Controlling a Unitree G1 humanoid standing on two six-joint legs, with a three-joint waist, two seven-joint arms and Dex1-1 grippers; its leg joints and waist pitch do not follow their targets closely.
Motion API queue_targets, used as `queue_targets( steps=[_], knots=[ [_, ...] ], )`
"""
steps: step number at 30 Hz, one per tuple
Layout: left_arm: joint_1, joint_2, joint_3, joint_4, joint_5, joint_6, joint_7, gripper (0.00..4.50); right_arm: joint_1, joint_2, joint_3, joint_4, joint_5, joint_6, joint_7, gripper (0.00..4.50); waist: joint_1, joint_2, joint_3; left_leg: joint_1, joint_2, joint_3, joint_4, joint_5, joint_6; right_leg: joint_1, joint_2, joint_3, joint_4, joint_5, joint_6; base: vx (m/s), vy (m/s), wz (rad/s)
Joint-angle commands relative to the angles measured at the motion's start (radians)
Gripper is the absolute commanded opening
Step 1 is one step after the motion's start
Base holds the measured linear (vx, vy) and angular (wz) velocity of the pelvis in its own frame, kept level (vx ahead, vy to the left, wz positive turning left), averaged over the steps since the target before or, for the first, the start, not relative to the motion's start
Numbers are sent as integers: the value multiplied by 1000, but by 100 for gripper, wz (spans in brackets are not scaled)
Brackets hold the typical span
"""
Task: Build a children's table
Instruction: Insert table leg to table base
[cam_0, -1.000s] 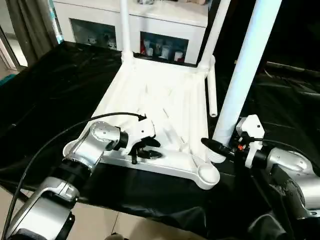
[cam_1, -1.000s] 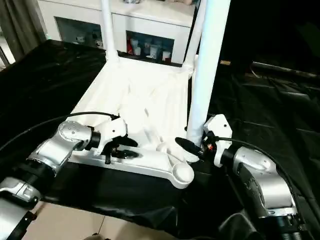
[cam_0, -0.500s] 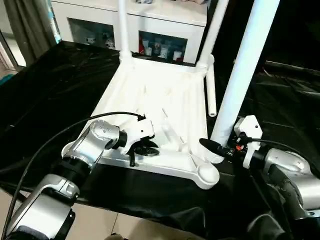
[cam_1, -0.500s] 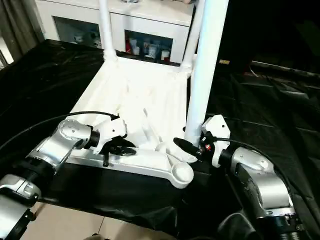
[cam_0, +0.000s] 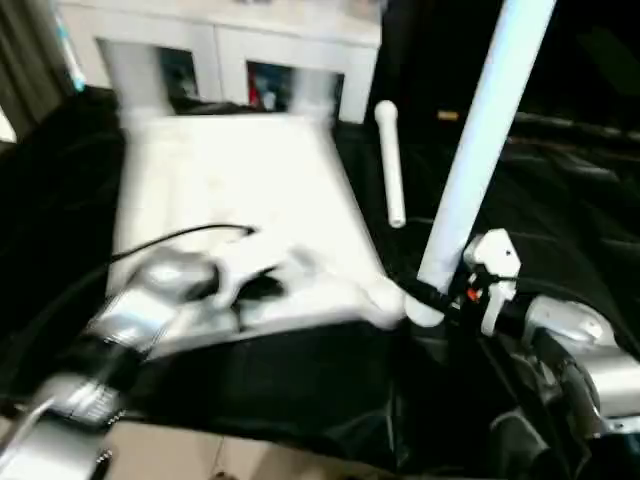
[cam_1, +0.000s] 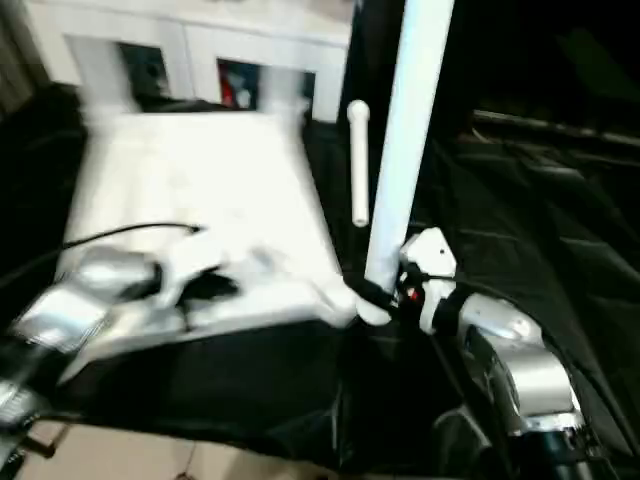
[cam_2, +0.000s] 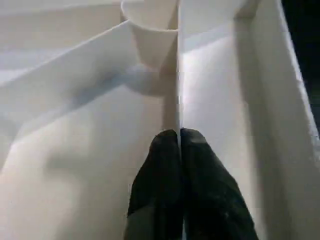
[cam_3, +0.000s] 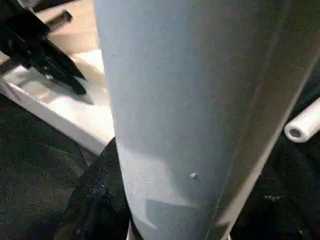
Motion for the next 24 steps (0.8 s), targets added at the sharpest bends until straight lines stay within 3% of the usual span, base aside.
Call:
queue_targets(
  steps=[1, 3, 4, 5, 8, 11, 12, 15, 16, 20, 21, 24],
  knots=[
    [10, -8, 9, 7, -39, -147, -15, 3, -31, -1, 1, 10, -6, -8, 12, 191, 15, -17, -63, 5, 61, -18, -77, -163, 46, 46, -62, 45, -72, -249, -206, 0, 0, 0],
    [4, -16, 15, 15, -56, -172, -26, 3, -36, -1, 4, 14, -7, -9, 14, 191, 25, -8, -68, 7, 59, -16, -74, -119, 57, 45, -62, 44, -59, -179, -223, 0, 0, 0],
    [0, -22, 23, 18, -73, -181, -39, 3, -39, -1, 5, 16, -8, -10, 15, 191, 31, -8, -66, 8, 61, -15, -74, -98, 65, 44, -60, 44, -55, -135, -235, 0, 0, 0],
    [-13, -26, 29, 30, -90, -184, -63, 3, -44, -2, 6, 21, -9, -10, 15, 191, 33, -16, -66, 9, 62, -13, -73, -90, 69, 44, -60, 44, -53, -121, -239, 0, 0, 0],
    [-19, -20, 30, 33, -92, -193, -89, 3, -48, -2, 7, 27, -11, -13, 16, 191, 49, -9, -67, 13, 62, -10, -71, -60, 79, 44, -61, 44, -45, -65, -259, 0, 0, 0],
    [-26, -11, 23, 49, -85, -216, -121, 3, -48, -5, 7, 26, -12, -15, 17, 191, 57, -12, -65, 11, 60, -10, -73, -82, 67, 47, -64, 44, -49, -101, -249, 0, 0, 0],
    [-30, -4, 17, 56, -76, -233, -127, 3, -44, -8, 5, 23, -12, -15, 17, 191, 56, -4, -64, 12, 61, -11, -75, -99, 56, 46, -63, 45, -51, -116, -244, 0, 0, 0],
    [-34, 2, 14, 62, -75, -247, -137, 3, -36, -12, -2, 18, -12, -15, 17, 191, 57, -8, -64, 11, 62, -13, -76, -116, 37, 49, -65, 45, -52, -141, -229, 0, 0, 0],
    [-39, 4, 22, 61, -93, -233, -162, 42, -34, -14, -5, 17, -12, -15, 16, 191, 57, -1, -65, 13, 62, -13, -77, -122, 30, 47, -64, 45, -53, -142, -229, 0, 0, 0],
    [-59, 8, 53, 45, -131, -177, -188, 63, -32, -14, -18, 11, -2, -10, 11, 191, 59, -1, -66, 15, 61, -11, -76, -119, 20, 47, -63, 44, -47, -112, -248, 0, 0, 0],
    [-68, 8, 64, 36, -143, -160, -193, 88, -35, -11, -26, 12, 4, -5, 5, 191, 59, -2, -66, 14, 62, -12, -76, -120, 18, 50, -63, 43, -47, -108, -252, 0, 0, 0],
    [-96, -30, 87, -18, -190, -84, -184, 101, -58, 11, -47, 24, 19, 26, -33, 191, 57, -7, -65, 12, 62, -12, -77, -128, 9, 53, -67, 42, -49, -135, -252, 0, 0, 0]
  ],
)
